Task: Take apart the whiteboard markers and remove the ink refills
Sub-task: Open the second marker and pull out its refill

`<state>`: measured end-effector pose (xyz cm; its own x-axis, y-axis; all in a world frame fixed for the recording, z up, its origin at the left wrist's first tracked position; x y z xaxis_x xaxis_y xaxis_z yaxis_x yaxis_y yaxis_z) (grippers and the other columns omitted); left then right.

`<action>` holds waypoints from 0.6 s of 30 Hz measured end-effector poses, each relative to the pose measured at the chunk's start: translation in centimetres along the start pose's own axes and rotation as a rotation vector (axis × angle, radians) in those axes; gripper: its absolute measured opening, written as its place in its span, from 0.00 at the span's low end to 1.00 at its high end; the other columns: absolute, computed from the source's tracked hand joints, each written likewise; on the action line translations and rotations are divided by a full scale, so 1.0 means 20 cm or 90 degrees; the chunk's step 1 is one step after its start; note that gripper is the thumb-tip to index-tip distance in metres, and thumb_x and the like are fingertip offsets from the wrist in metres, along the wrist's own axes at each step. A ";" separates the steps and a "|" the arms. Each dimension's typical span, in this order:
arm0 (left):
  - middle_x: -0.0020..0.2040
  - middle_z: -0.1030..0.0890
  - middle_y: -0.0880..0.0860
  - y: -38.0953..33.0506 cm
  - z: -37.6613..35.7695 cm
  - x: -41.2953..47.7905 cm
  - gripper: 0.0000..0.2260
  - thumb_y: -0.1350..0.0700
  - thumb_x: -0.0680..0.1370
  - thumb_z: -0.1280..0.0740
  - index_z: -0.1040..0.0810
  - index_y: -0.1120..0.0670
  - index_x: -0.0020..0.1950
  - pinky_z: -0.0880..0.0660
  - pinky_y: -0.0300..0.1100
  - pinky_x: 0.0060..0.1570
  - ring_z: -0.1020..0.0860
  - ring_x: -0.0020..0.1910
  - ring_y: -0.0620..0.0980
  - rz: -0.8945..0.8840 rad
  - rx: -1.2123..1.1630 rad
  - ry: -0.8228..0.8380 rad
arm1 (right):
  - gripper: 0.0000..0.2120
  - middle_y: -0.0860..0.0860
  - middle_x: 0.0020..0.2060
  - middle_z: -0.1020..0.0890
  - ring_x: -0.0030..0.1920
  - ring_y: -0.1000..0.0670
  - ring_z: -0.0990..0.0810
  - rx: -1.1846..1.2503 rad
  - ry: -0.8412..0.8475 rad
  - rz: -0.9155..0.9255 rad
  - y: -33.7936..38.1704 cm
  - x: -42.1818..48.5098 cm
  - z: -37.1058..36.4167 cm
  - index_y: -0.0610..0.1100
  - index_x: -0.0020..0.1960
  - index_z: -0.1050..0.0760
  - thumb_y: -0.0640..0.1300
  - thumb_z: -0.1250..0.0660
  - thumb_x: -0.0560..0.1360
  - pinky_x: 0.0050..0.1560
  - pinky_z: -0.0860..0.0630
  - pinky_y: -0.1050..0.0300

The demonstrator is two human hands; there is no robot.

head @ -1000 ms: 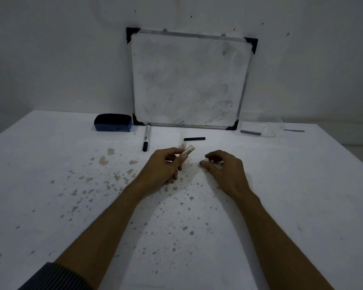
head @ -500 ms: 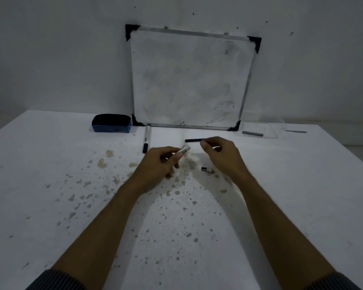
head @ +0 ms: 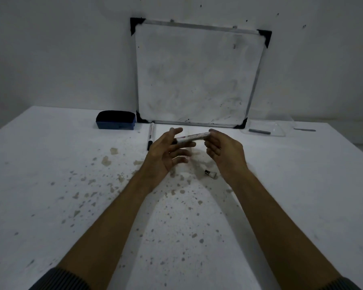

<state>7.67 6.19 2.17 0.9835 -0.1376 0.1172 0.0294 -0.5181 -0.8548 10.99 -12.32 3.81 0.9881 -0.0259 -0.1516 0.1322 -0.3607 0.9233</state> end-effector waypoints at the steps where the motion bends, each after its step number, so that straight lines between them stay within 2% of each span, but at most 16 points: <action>1: 0.57 0.13 0.64 0.00 -0.01 0.00 0.22 0.46 0.81 0.30 0.23 0.56 0.71 0.16 0.45 0.45 0.14 0.45 0.55 -0.027 0.032 -0.004 | 0.08 0.45 0.44 0.12 0.42 0.50 0.14 0.025 -0.016 0.003 -0.01 -0.01 0.00 0.40 0.55 0.15 0.41 0.29 0.79 0.42 0.18 0.60; 3: 0.54 0.12 0.59 -0.01 -0.02 0.00 0.17 0.50 0.80 0.26 0.18 0.54 0.67 0.17 0.43 0.46 0.13 0.46 0.53 -0.093 0.151 -0.041 | 0.07 0.44 0.44 0.12 0.43 0.49 0.13 0.019 -0.011 0.022 -0.03 -0.04 0.01 0.40 0.55 0.15 0.40 0.30 0.80 0.45 0.17 0.59; 5: 0.48 0.11 0.53 0.01 -0.02 -0.01 0.12 0.53 0.80 0.26 0.15 0.52 0.62 0.17 0.41 0.45 0.13 0.44 0.49 -0.125 0.218 -0.117 | 0.07 0.43 0.45 0.11 0.45 0.47 0.12 -0.008 0.019 0.025 -0.04 -0.07 0.01 0.40 0.54 0.15 0.40 0.29 0.80 0.48 0.16 0.58; 7: 0.42 0.12 0.49 0.01 -0.01 -0.01 0.08 0.53 0.81 0.28 0.14 0.51 0.58 0.17 0.40 0.45 0.14 0.42 0.47 -0.131 0.200 -0.173 | 0.07 0.41 0.47 0.12 0.48 0.46 0.12 -0.006 0.057 0.010 -0.05 -0.08 0.00 0.38 0.54 0.15 0.40 0.29 0.79 0.50 0.16 0.57; 9: 0.39 0.14 0.49 -0.01 0.00 -0.01 0.08 0.51 0.82 0.29 0.13 0.53 0.55 0.18 0.41 0.46 0.15 0.40 0.47 -0.144 0.175 -0.203 | 0.10 0.40 0.48 0.12 0.48 0.45 0.12 0.049 0.077 -0.032 -0.07 -0.10 -0.01 0.36 0.55 0.16 0.42 0.29 0.80 0.49 0.16 0.57; 13: 0.38 0.15 0.48 -0.04 -0.03 -0.01 0.08 0.51 0.84 0.32 0.16 0.54 0.52 0.17 0.42 0.42 0.16 0.37 0.48 -0.197 0.193 -0.219 | 0.15 0.40 0.46 0.12 0.45 0.46 0.12 0.167 0.079 -0.138 -0.10 -0.11 -0.01 0.35 0.56 0.17 0.46 0.34 0.83 0.44 0.16 0.57; 16: 0.39 0.13 0.46 0.01 -0.06 -0.02 0.07 0.52 0.84 0.32 0.17 0.52 0.50 0.18 0.41 0.38 0.16 0.36 0.44 -0.177 0.336 -0.211 | 0.13 0.41 0.45 0.13 0.40 0.49 0.14 0.107 0.109 -0.137 -0.10 -0.11 -0.02 0.35 0.56 0.17 0.43 0.35 0.83 0.43 0.16 0.59; 18: 0.39 0.14 0.45 0.00 -0.05 -0.02 0.07 0.53 0.85 0.33 0.18 0.53 0.51 0.18 0.39 0.36 0.17 0.34 0.44 -0.191 0.354 -0.225 | 0.11 0.40 0.45 0.13 0.39 0.50 0.15 0.060 0.122 -0.120 -0.10 -0.11 -0.02 0.33 0.56 0.17 0.40 0.33 0.82 0.44 0.16 0.59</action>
<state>7.09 5.32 2.61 0.9150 0.2734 0.2968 0.3005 0.0290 -0.9533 8.62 -11.18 2.42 0.9447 0.2229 -0.2405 0.3165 -0.4275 0.8468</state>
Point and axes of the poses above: each hand's wrist, its own x-axis towards the middle knuckle, its own z-axis out of the back of the hand, y = z × x, the point moved 5 cm from there along x, towards the middle knuckle
